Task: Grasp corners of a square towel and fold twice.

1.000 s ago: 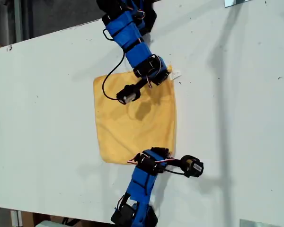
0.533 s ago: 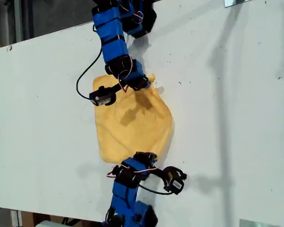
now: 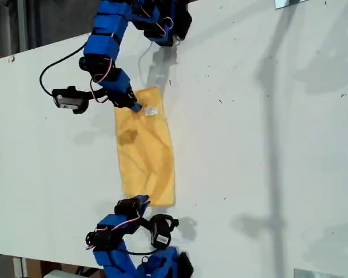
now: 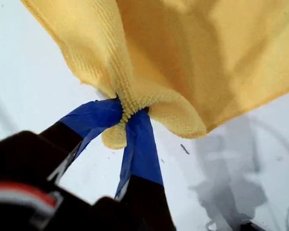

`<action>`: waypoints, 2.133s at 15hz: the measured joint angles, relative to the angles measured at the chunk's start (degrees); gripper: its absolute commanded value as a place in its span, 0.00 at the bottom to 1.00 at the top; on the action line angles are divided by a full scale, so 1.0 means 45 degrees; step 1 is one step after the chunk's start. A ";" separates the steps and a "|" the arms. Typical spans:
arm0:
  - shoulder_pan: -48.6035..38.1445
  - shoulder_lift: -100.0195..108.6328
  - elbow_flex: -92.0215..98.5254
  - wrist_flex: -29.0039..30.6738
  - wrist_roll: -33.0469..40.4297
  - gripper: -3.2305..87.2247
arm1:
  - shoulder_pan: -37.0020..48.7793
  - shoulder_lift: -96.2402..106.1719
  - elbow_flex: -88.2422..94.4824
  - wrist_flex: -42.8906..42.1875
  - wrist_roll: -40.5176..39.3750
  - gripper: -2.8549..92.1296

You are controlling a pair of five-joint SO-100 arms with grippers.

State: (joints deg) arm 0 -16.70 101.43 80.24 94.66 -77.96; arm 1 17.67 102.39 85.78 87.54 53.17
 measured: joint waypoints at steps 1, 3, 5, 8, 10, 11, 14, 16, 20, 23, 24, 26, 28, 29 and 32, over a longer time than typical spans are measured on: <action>-0.1074 0.0020 0.0000 -0.0273 0.0762 0.03 | 0.0781 0.0000 0.0000 -0.0117 -0.0195 0.03; -0.3066 -0.0117 0.0078 -0.0703 0.1973 0.03 | 0.2188 -0.0117 0.0000 -0.0645 -0.0605 0.03; -0.5195 -0.0684 0.0449 -0.1309 0.3223 0.03 | 0.3262 -0.0820 0.0000 -0.1230 -0.1270 0.03; -0.7480 -0.1582 0.0449 -0.2168 0.4609 0.03 | 0.4980 -0.1426 0.0156 -0.1973 -0.2305 0.03; -0.8320 -0.2598 0.0039 -0.2344 0.5273 0.03 | 0.6035 -0.1699 0.0156 -0.2520 -0.2793 0.03; -0.8633 -0.3262 -0.0547 -0.2383 0.5684 0.03 | 0.6387 -0.1992 0.0156 -0.2695 -0.3027 0.03; -0.9121 -0.5332 -0.2363 -0.2383 0.6133 0.03 | 0.6914 -0.3105 0.0137 -0.3086 -0.3281 0.03; -0.9160 -0.5488 -0.2441 -0.2383 0.6328 0.03 | 0.6934 -0.3711 0.0137 -0.3320 -0.3281 0.03; -0.8301 -0.5488 -0.2422 -0.1133 0.6621 0.03 | 0.6445 -0.3965 0.0117 -0.2402 -0.3613 0.03; -0.7090 -0.4941 -0.1699 -0.0566 0.6016 0.03 | 0.6113 -0.2969 0.1035 -0.2207 -0.3574 0.03; -0.6641 -0.4824 -0.1348 -0.0527 0.5742 0.03 | 0.5879 -0.2852 0.1406 -0.2207 -0.3477 0.03; -0.5742 -0.4824 -0.0977 -0.0488 0.5586 0.03 | 0.5234 -0.2793 0.2207 -0.2207 -0.3359 0.03; -0.4961 -0.4668 -0.0742 -0.0293 0.5469 0.03 | 0.4395 -0.2734 0.2793 -0.2051 -0.3223 0.03; -0.4727 -0.4512 -0.0586 -0.0254 0.5371 0.03 | 0.3965 -0.2559 0.3047 -0.2031 -0.3066 0.03; -0.4121 -0.4453 0.0469 -0.0234 0.4863 0.03 | 0.3066 -0.2109 0.3633 -0.2187 -0.2656 0.03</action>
State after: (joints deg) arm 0 -35.24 81.39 82.35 93.60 -56.07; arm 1 31.46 92.90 102.13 77.70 41.22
